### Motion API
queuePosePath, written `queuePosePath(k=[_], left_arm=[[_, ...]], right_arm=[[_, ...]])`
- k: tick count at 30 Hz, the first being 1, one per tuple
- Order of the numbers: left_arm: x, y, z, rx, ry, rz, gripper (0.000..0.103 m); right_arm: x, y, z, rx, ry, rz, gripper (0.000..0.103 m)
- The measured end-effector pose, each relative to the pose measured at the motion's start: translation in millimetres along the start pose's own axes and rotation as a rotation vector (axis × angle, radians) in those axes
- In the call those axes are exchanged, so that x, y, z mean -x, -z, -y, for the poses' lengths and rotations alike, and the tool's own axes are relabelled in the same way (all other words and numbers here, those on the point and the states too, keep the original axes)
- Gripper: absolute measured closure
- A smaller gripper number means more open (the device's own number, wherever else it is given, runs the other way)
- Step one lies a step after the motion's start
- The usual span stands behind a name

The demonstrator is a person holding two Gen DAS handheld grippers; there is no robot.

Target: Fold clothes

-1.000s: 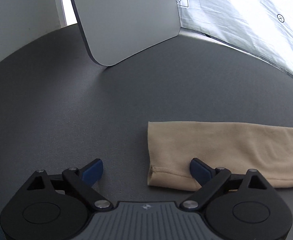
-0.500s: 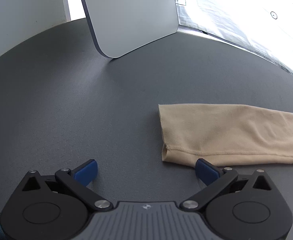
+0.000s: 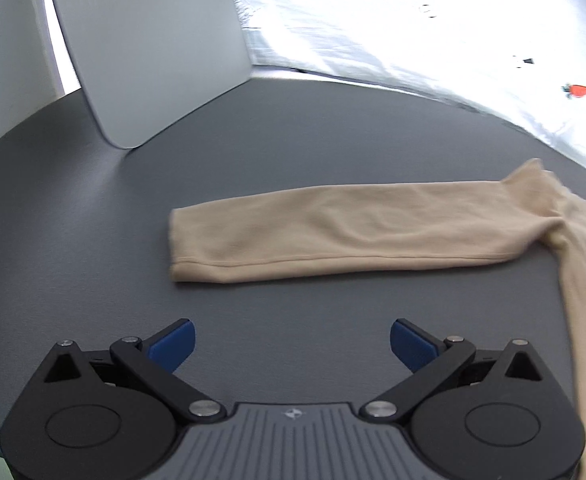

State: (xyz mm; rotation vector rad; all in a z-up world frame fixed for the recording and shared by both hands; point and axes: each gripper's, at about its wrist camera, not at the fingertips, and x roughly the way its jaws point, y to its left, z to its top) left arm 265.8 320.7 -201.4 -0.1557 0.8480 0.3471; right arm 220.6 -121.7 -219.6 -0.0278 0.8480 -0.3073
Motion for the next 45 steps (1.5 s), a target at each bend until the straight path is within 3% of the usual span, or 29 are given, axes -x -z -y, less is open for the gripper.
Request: queuePosePath(k=[2, 4, 5, 6, 7, 8, 14, 16, 17, 18, 19, 22, 24, 26, 31, 32, 33, 34, 35, 38, 43, 44, 45], left_arm=[[9.2, 1.1, 35.2, -0.041, 0.076, 0.003, 0.0], [23.4, 5.7, 72.8, -0.112, 0.155, 0.022, 0.0], [31.3, 8.6, 90.6, -0.151, 0.195, 0.037, 0.0], [39.4, 13.9, 109.5, -0.198, 0.226, 0.051, 0.0], [44.7, 16.0, 126.1, -0.247, 0.241, 0.06, 0.0], [49.3, 18.9, 142.1, -0.296, 0.248, 0.069, 0.0], [61.7, 42.6, 211.0, -0.454, 0.318, 0.062, 0.0], [60.8, 50.8, 225.9, -0.482, 0.324, 0.041, 0.0], [59.6, 55.0, 232.6, -0.492, 0.326, 0.027, 0.0], [57.0, 58.5, 239.2, -0.493, 0.326, 0.006, 0.0], [53.5, 63.4, 245.6, -0.49, 0.324, -0.026, 0.0], [41.6, 76.6, 256.5, -0.471, 0.301, -0.116, 0.0], [30.0, 84.5, 259.5, -0.442, 0.269, -0.189, 0.0], [29.7, 86.8, 260.0, -0.405, 0.249, -0.18, 0.0], [30.5, 90.7, 260.7, -0.343, 0.208, -0.164, 0.0], [30.7, 91.4, 260.8, -0.332, 0.2, -0.161, 0.0], [31.0, 92.1, 261.1, -0.324, 0.193, -0.159, 0.0], [31.0, 92.0, 261.4, -0.318, 0.189, -0.161, 0.0], [31.0, 91.9, 261.7, -0.313, 0.184, -0.163, 0.0], [30.9, 90.3, 262.1, -0.306, 0.177, -0.17, 0.0], [31.4, 91.0, 261.4, -0.307, 0.18, -0.161, 0.0], [31.5, 91.3, 261.3, -0.31, 0.181, -0.159, 0.0], [31.6, 91.5, 261.2, -0.313, 0.182, -0.157, 0.0]], right_arm=[[-9.1, 1.6, 32.9, -0.04, 0.043, -0.031, 0.046], [-19.7, 5.5, 56.9, -0.07, 0.023, -0.089, 0.046], [-22.6, 8.0, 64.6, -0.073, -0.017, -0.103, 0.051], [-23.6, 10.6, 69.8, -0.067, -0.064, -0.108, 0.076], [-23.3, 12.7, 73.8, -0.057, -0.106, -0.113, 0.091], [-20.0, 14.1, 75.5, -0.038, -0.137, -0.118, 0.1], [-8.9, 19.4, 95.1, 0.007, -0.254, -0.144, 0.099], [-6.5, 12.0, 112.7, -0.044, -0.243, -0.086, 0.081], [-5.2, 7.0, 126.2, -0.092, -0.231, -0.04, 0.057], [-4.6, 1.6, 140.4, -0.144, -0.218, 0.004, 0.041], [-5.8, -3.9, 155.9, -0.204, -0.203, 0.038, 0.038], [-28.4, -17.8, 202.5, -0.357, -0.103, 0.051, 0.037], [-53.7, -26.9, 226.5, -0.389, -0.003, 0.014, 0.037], [-77.8, -35.4, 246.3, -0.4, 0.063, -0.016, 0.037], [-134.0, -48.7, 280.5, -0.453, 0.054, -0.085, 0.036], [-141.7, -50.2, 280.6, -0.44, 0.049, -0.098, 0.041], [-144.4, -52.8, 276.3, -0.396, 0.057, -0.087, 0.071], [-145.2, -57.2, 270.0, -0.323, 0.062, -0.08, 0.089], [-144.9, -62.5, 262.1, -0.247, 0.086, -0.09, 0.1], [-138.4, -70.9, 247.1, -0.06, 0.192, -0.07, 0.1], [-148.5, -66.2, 247.5, -0.05, 0.232, -0.126, 0.095], [-146.8, -67.4, 243.2, -0.034, 0.262, -0.125, 0.08], [-144.2, -69.2, 238.2, -0.026, 0.292, -0.12, 0.058]])
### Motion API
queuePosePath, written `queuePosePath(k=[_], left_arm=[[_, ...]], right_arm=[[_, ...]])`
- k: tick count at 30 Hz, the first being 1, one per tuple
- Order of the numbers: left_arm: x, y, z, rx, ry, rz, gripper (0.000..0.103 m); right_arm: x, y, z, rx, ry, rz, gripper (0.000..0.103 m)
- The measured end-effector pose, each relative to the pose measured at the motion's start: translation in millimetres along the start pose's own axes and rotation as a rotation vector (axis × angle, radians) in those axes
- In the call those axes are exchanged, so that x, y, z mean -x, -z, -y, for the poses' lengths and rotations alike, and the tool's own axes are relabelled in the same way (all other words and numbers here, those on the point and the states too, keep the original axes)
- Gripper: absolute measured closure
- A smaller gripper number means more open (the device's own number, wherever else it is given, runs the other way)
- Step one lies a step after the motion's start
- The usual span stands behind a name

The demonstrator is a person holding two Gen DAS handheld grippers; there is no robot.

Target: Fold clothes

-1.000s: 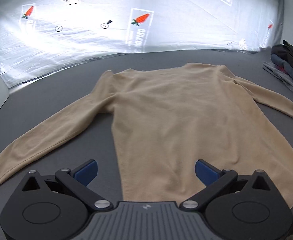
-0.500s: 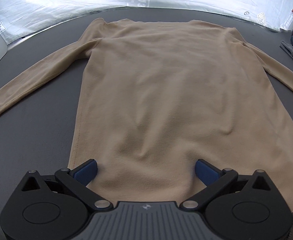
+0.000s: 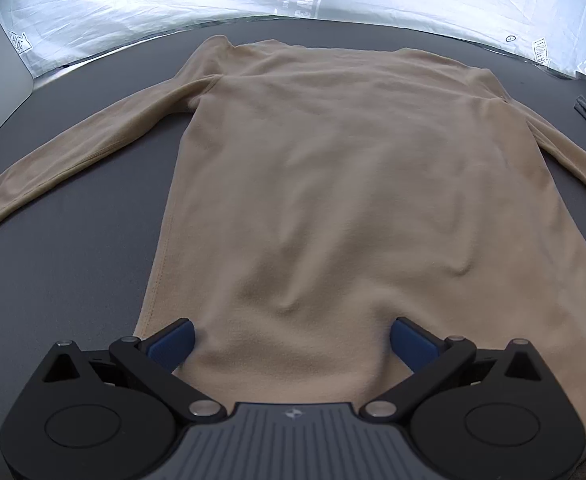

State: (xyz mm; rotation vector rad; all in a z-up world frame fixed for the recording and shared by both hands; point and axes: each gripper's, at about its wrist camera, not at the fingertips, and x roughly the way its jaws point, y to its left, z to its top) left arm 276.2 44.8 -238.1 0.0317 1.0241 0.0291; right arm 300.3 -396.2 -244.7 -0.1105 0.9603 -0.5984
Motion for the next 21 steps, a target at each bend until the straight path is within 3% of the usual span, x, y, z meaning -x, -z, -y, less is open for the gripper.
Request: queuePosePath(k=[2, 3, 4, 6, 7, 12, 15, 17, 21], left_arm=[[-0.4, -0.1, 0.3, -0.004, 0.0, -0.001, 0.0], [-0.5, 0.1, 0.1, -0.005, 0.0, 0.0, 0.0], [-0.6, 0.4, -0.1, -0.005, 0.001, 0.001, 0.0], [-0.7, 1.5, -0.9, -0.017, 0.01, 0.008, 0.0], [-0.6, 2.0, -1.8, -0.024, 0.018, 0.009, 0.0], [1.7, -2.2, -13.3, -0.133, 0.11, -0.034, 0.0], [10.1, -4.5, -43.7, -0.121, 0.145, 0.0, 0.0], [16.2, -8.5, -80.5, -0.044, 0.119, 0.038, 0.0], [22.0, -17.5, -187.2, 0.28, -0.064, 0.088, 0.0]], right_arm=[[9.1, -2.6, -8.4, 0.009, 0.052, 0.015, 0.034], [15.6, -4.3, -13.4, 0.007, 0.054, 0.032, 0.031], [21.6, -7.1, -20.9, 0.013, 0.037, 0.05, 0.029], [34.1, -14.2, -43.5, 0.045, -0.037, 0.099, 0.009], [42.3, -17.4, -58.2, 0.076, -0.098, 0.124, 0.005], [96.2, -23.3, -149.0, 0.24, -0.407, 0.202, 0.002], [135.5, -18.1, -204.5, 0.309, -0.554, 0.239, 0.0], [157.1, -12.0, -239.3, 0.371, -0.633, 0.244, 0.0], [194.5, 10.8, -302.9, 0.511, -0.668, 0.254, 0.0]])
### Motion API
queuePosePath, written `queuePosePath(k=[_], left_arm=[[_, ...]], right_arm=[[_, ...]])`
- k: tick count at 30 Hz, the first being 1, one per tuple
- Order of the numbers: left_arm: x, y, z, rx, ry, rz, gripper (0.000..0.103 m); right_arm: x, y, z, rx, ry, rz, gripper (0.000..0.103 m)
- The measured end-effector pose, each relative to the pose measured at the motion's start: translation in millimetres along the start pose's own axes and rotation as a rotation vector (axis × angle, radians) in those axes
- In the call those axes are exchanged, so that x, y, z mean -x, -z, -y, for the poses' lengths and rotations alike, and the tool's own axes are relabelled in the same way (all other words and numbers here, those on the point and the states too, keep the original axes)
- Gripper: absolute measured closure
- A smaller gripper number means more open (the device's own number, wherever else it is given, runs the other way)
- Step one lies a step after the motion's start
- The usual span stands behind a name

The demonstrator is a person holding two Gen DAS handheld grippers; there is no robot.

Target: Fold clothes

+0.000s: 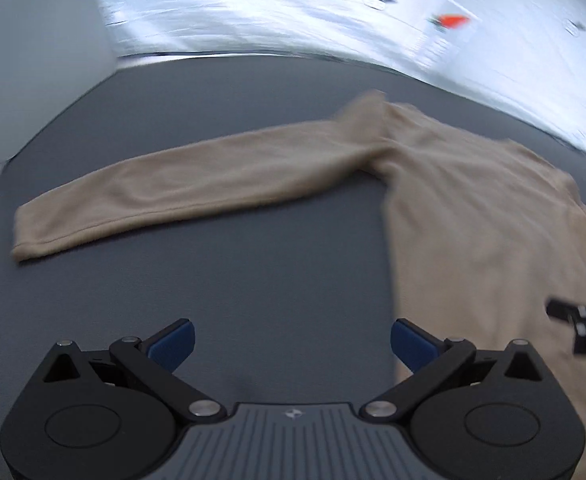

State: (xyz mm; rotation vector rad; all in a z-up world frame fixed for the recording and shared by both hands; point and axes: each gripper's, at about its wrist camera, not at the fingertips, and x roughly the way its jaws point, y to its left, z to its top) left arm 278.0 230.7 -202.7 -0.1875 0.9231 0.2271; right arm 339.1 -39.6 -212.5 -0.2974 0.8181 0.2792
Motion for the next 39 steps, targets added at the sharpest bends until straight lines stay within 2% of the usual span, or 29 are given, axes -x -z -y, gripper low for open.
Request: queuePosePath(k=[1, 3, 6, 10, 11, 16, 17, 19, 20, 21, 22, 24, 25, 28, 31, 34, 37, 39], left_arm=[[-1.5, -6.8, -27.5, 0.091, -0.038, 0.01, 0.0], [-4.7, -16.1, -77.5, 0.235, -0.095, 0.027, 0.0], [-11.8, -25.2, -137.1, 0.336, -0.161, 0.049, 0.0], [-30.7, -35.1, -180.4, 0.354, -0.235, 0.034, 0.0], [-37.1, -38.4, -187.1, 0.342, -0.233, 0.03, 0.0], [-56.2, -52.0, -189.2, 0.244, -0.165, 0.027, 0.002], [-57.8, -53.6, -187.1, 0.233, -0.153, 0.041, 0.005], [-58.8, -56.3, -183.2, 0.211, -0.157, 0.082, 0.023], [-59.6, -57.9, -180.5, 0.197, -0.175, 0.094, 0.041], [-61.2, -59.5, -178.6, 0.183, -0.192, 0.102, 0.054], [-61.8, -60.6, -178.0, 0.177, -0.185, 0.112, 0.06], [-63.2, -66.7, -177.3, 0.174, -0.201, 0.119, 0.095], [-64.2, -72.7, -177.6, 0.197, -0.193, 0.114, 0.096], [-50.4, -88.3, -168.4, 0.245, -0.111, 0.162, 0.098], [-25.4, -110.6, -125.5, 0.164, -0.011, 0.242, 0.098], [-2.8, -126.0, -54.8, 0.021, 0.141, 0.29, 0.098], [15.9, -131.0, 34.7, -0.11, 0.325, 0.285, 0.098], [30.7, -126.4, 102.3, -0.214, 0.47, 0.264, 0.097]], right_arm=[[-2.1, -2.6, -15.0, 0.019, -0.006, -0.001, 0.0], [-6.1, -7.5, -28.0, -0.042, -0.014, 0.002, 0.0], [-15.4, -12.1, -36.0, -0.186, -0.013, -0.005, 0.0], [-35.3, -5.6, -45.1, -0.326, 0.048, -0.034, 0.0], [-35.7, -1.7, -47.7, -0.361, 0.066, 0.006, 0.0], [-35.1, 6.3, -57.8, -0.397, 0.124, 0.049, 0.0], [-34.8, 6.7, -57.9, -0.399, 0.125, 0.049, 0.0], [-34.2, 7.5, -58.0, -0.403, 0.128, 0.049, 0.0], [-33.9, 7.9, -58.0, -0.404, 0.129, 0.049, 0.0], [-33.5, 8.2, -58.1, -0.406, 0.13, 0.049, 0.0], [-33.2, 8.6, -58.1, -0.408, 0.132, 0.049, 0.0], [-32.6, 9.4, -58.2, -0.412, 0.134, 0.049, 0.0], [-32.3, 9.7, -58.3, -0.414, 0.135, 0.049, 0.0], [-31.6, 10.4, -57.7, -0.416, 0.135, 0.047, 0.0], [-33.1, 7.4, -50.9, -0.378, 0.089, 0.024, 0.0], [-33.3, 3.3, -39.7, -0.317, 0.003, -0.02, 0.0], [-27.0, 8.2, -27.8, -0.276, -0.081, -0.038, 0.001], [-19.1, 17.3, -16.3, -0.286, -0.099, -0.043, 0.003]])
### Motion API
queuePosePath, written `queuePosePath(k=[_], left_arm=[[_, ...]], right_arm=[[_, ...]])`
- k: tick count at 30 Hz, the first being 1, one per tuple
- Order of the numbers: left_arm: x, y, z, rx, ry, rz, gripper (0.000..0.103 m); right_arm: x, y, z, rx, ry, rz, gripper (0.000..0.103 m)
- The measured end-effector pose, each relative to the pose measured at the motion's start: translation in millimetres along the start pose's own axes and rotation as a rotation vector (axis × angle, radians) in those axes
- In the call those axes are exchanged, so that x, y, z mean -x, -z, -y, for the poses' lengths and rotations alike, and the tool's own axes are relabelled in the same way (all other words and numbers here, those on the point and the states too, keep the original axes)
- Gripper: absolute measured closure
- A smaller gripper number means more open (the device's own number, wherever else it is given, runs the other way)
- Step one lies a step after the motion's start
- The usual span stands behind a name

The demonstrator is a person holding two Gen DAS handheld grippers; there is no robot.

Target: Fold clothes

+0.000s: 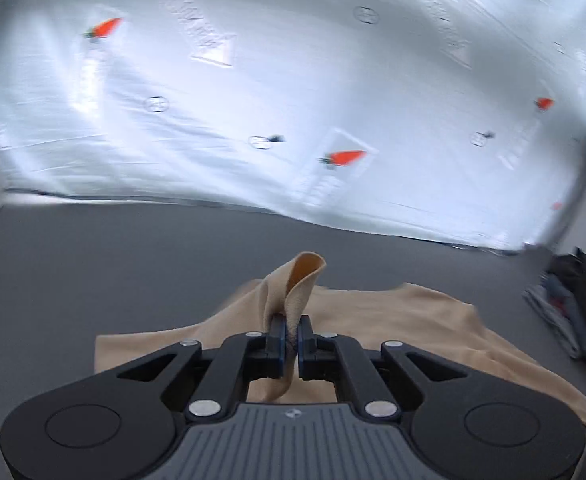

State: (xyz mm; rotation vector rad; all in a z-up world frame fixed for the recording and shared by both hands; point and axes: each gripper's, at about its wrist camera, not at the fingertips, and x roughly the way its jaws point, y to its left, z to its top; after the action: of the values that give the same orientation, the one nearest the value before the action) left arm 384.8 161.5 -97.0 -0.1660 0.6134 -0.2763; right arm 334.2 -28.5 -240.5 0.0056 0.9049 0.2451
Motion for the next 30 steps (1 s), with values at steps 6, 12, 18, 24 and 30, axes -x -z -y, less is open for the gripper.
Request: queuePosePath(k=[6, 12, 18, 24, 30], left_arm=[[-23.5, 28.2, 185.4, -0.289, 0.349, -0.104, 0.036], [-16.3, 82.2, 165.4, -0.286, 0.19, -0.211, 0.028], [10.7, 110.7, 63.9, -0.126, -0.203, -0.309, 0.029], [49.4, 148.7, 23.1, 0.135, -0.32, -0.401, 0.028], [56.0, 180.9, 33.3, 0.227, -0.357, -0.445, 0.031]], right_arm=[[32.0, 30.2, 60.9, -0.082, 0.124, -0.001, 0.003], [52.8, 52.9, 88.5, -0.048, 0.225, 0.011, 0.017], [48.7, 46.5, 62.2, 0.391, 0.319, 0.076, 0.043], [27.8, 30.8, 52.5, 0.709, 0.249, 0.08, 0.048], [18.4, 14.4, 65.2, 0.801, 0.145, 0.08, 0.069]])
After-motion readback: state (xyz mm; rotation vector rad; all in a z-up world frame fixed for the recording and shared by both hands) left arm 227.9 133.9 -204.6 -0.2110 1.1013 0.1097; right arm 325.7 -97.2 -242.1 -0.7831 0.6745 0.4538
